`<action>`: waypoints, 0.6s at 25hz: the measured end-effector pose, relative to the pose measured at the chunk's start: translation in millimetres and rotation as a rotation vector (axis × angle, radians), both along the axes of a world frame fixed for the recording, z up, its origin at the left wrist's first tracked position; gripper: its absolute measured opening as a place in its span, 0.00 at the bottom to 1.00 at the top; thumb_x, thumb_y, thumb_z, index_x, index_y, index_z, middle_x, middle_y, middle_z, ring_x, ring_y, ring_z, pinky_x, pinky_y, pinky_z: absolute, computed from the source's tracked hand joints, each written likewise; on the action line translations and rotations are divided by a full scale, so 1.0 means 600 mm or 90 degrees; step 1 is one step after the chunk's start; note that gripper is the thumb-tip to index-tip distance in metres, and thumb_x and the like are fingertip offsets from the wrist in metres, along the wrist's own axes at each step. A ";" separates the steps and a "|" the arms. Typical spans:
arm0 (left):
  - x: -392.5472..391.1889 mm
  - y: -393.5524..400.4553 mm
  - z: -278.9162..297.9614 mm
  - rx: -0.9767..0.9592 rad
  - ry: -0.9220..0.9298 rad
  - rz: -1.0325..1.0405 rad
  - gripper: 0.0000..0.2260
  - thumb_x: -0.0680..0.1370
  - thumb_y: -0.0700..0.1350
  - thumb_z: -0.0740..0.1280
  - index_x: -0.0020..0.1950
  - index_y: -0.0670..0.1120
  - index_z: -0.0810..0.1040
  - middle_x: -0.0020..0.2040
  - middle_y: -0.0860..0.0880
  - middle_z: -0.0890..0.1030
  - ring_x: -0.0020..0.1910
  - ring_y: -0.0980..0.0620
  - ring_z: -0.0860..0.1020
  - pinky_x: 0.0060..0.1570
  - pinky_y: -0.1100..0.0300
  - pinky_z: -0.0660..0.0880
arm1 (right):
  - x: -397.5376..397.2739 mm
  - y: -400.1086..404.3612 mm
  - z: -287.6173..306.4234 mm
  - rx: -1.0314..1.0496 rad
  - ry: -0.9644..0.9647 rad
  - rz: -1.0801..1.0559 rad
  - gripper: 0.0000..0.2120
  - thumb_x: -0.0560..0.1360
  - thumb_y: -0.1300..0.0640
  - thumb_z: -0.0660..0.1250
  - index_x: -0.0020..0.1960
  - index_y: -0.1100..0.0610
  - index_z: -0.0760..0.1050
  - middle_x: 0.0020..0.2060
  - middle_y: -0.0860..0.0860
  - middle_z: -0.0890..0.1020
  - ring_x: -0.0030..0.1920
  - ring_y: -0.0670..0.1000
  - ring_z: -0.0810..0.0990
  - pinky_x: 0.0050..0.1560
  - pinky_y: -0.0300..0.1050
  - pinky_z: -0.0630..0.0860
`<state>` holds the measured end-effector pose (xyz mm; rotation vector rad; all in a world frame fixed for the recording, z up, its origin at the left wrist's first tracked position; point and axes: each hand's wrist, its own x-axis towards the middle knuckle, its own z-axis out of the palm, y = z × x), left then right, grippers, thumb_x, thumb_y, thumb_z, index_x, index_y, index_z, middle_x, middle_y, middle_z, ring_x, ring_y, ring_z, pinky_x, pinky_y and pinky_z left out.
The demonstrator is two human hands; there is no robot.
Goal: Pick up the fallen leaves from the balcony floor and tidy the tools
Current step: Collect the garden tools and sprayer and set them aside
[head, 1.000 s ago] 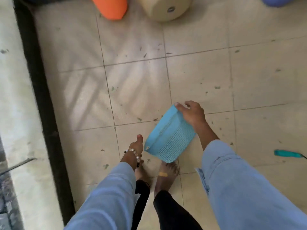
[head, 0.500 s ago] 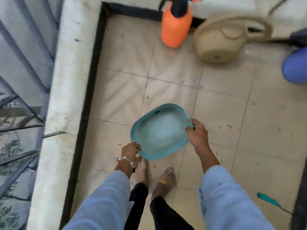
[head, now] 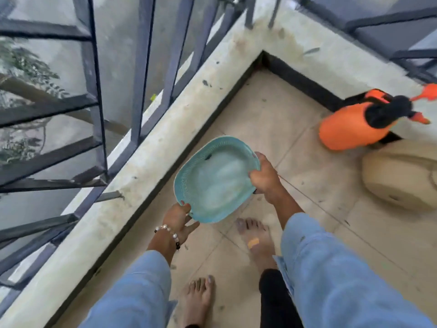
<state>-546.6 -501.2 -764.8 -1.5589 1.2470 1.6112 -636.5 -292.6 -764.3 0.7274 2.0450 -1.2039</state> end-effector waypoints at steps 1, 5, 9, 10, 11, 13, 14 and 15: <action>-0.017 -0.003 -0.025 0.000 0.003 0.021 0.14 0.80 0.36 0.59 0.63 0.46 0.74 0.58 0.47 0.78 0.56 0.46 0.76 0.55 0.48 0.75 | -0.027 -0.013 -0.028 -0.004 -0.001 0.019 0.29 0.68 0.64 0.58 0.67 0.45 0.67 0.55 0.53 0.78 0.55 0.59 0.79 0.52 0.59 0.79; -0.071 -0.011 -0.097 -0.019 0.025 0.094 0.14 0.80 0.35 0.58 0.63 0.47 0.74 0.59 0.47 0.78 0.58 0.45 0.76 0.54 0.48 0.75 | -0.105 -0.045 -0.114 -0.043 0.003 0.067 0.34 0.67 0.60 0.57 0.71 0.43 0.60 0.58 0.52 0.76 0.57 0.57 0.77 0.56 0.59 0.78; -0.082 -0.009 -0.128 -0.018 0.036 0.134 0.17 0.80 0.34 0.57 0.63 0.50 0.75 0.60 0.48 0.78 0.57 0.47 0.76 0.53 0.52 0.74 | -0.121 -0.050 -0.149 -0.072 -0.030 0.059 0.39 0.71 0.64 0.59 0.77 0.42 0.49 0.65 0.51 0.72 0.61 0.56 0.74 0.60 0.59 0.75; -0.080 -0.009 -0.125 -0.010 0.046 0.138 0.20 0.80 0.33 0.56 0.67 0.51 0.73 0.61 0.49 0.78 0.58 0.47 0.75 0.54 0.53 0.73 | -0.119 -0.049 -0.143 -0.068 -0.035 0.053 0.40 0.71 0.64 0.59 0.77 0.42 0.49 0.65 0.50 0.72 0.62 0.56 0.74 0.61 0.59 0.75; -0.079 -0.009 -0.118 -0.006 0.052 0.147 0.22 0.80 0.33 0.56 0.70 0.53 0.71 0.61 0.50 0.77 0.60 0.48 0.74 0.56 0.53 0.73 | -0.117 -0.047 -0.133 -0.065 -0.040 0.055 0.39 0.72 0.64 0.60 0.77 0.43 0.49 0.65 0.49 0.72 0.62 0.55 0.74 0.62 0.58 0.74; -0.074 -0.005 -0.095 -0.021 0.044 0.155 0.23 0.81 0.34 0.57 0.73 0.52 0.67 0.62 0.51 0.75 0.63 0.49 0.72 0.61 0.51 0.70 | -0.112 -0.044 -0.107 -0.048 -0.020 0.082 0.35 0.74 0.65 0.61 0.77 0.48 0.54 0.61 0.45 0.71 0.60 0.50 0.72 0.64 0.53 0.72; -0.069 -0.003 -0.076 -0.024 0.035 0.163 0.23 0.81 0.34 0.56 0.74 0.50 0.66 0.61 0.50 0.74 0.62 0.49 0.71 0.62 0.50 0.70 | -0.106 -0.043 -0.084 -0.033 -0.008 0.100 0.33 0.74 0.65 0.62 0.76 0.50 0.57 0.57 0.45 0.70 0.57 0.48 0.71 0.63 0.49 0.71; -0.066 -0.002 -0.049 -0.024 0.028 0.165 0.21 0.81 0.34 0.56 0.74 0.49 0.66 0.60 0.49 0.73 0.60 0.49 0.72 0.60 0.49 0.70 | -0.100 -0.044 -0.058 -0.016 0.000 0.108 0.30 0.75 0.65 0.63 0.74 0.51 0.60 0.55 0.45 0.71 0.55 0.47 0.71 0.61 0.47 0.71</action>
